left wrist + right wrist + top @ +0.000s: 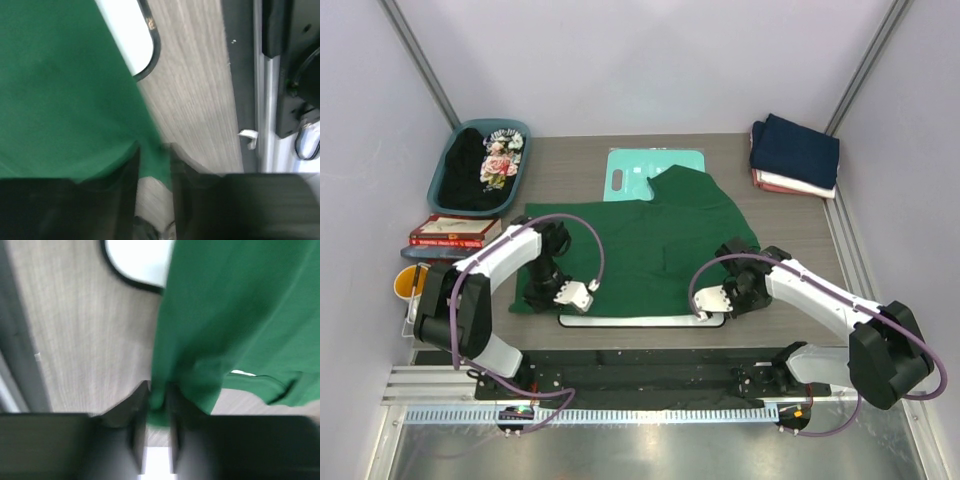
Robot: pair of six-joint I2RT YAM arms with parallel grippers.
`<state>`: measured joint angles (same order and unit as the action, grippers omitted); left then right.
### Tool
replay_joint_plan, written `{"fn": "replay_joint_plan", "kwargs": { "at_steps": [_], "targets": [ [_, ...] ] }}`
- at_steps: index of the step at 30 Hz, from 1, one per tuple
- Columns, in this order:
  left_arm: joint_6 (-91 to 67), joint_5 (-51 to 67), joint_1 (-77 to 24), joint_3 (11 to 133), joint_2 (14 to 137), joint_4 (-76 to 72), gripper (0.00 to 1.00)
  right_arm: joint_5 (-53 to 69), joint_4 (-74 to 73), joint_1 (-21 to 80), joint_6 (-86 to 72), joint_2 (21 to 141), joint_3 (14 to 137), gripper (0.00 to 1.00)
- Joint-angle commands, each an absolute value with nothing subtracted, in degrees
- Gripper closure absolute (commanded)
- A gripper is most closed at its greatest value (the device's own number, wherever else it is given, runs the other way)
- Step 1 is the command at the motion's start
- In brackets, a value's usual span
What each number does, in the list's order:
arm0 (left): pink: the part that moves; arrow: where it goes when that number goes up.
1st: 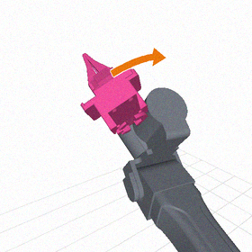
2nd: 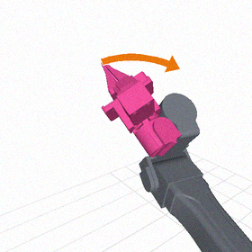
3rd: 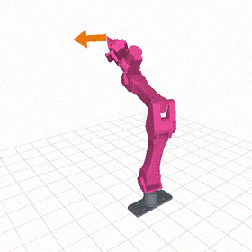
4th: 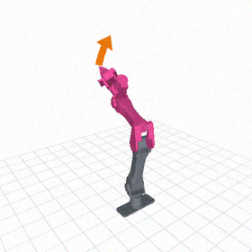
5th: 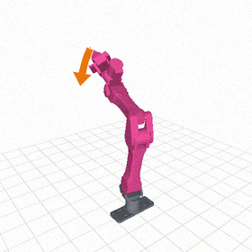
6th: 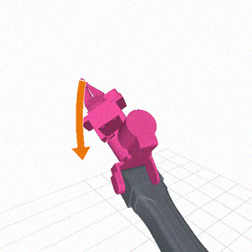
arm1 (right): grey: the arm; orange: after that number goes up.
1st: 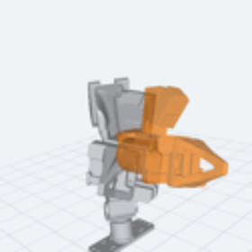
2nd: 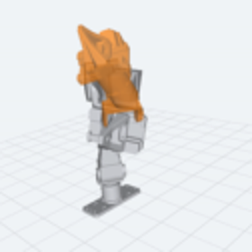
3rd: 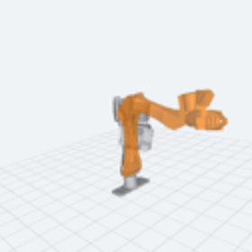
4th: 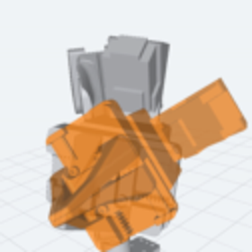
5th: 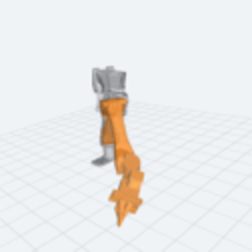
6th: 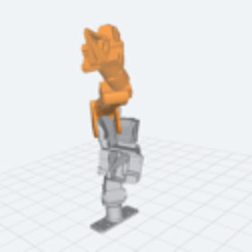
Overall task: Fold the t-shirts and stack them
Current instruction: Fold the flattened tshirt in 1/3 of the way, then grap the side of the flattened tshirt furthest away from the robot with both arms
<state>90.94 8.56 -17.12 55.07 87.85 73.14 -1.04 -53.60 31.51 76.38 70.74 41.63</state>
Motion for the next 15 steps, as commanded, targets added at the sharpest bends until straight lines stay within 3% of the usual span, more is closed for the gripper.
{"fn": "replay_joint_plan", "kwargs": {
  "at_steps": [1,3,4,5,9,12,15],
  "targets": [
    [88.7,10.5,-18.5,56.0,85.9,77.2,0.56,-1.3,-60.1,31.6,76.2,69.3,42.0,0.51],
    [86.8,10.9,-18.5,57.6,86.2,78.3,0.46,-0.7,-61.3,31.6,74.9,69.3,43.2,0.38],
    [86.6,10.7,-18.5,59.9,86.3,80.4,0.36,1.6,-61.7,31.6,74.3,69.3,45.2,0.29],
    [85.9,10.8,-18.5,61.3,86.2,81.2,0.32,2.6,-62.3,31.6,73.7,69.3,46.5,0.27],
    [82.5,12.0,-17.2,72.1,85.6,83.5,0.29,6.9,-59.4,30.0,63.0,72.9,55.7,0.24],
    [76.1,10.7,-15.5,79.4,86.5,74.0,0.2,7.1,-48.3,25.7,55.0,77.4,62.5,0.26],
    [72.0,5.1,-14.0,81.7,91.0,60.9,0.19,5.1,-38.8,21.1,46.7,84.1,69.7,0.26]
  ]
}}
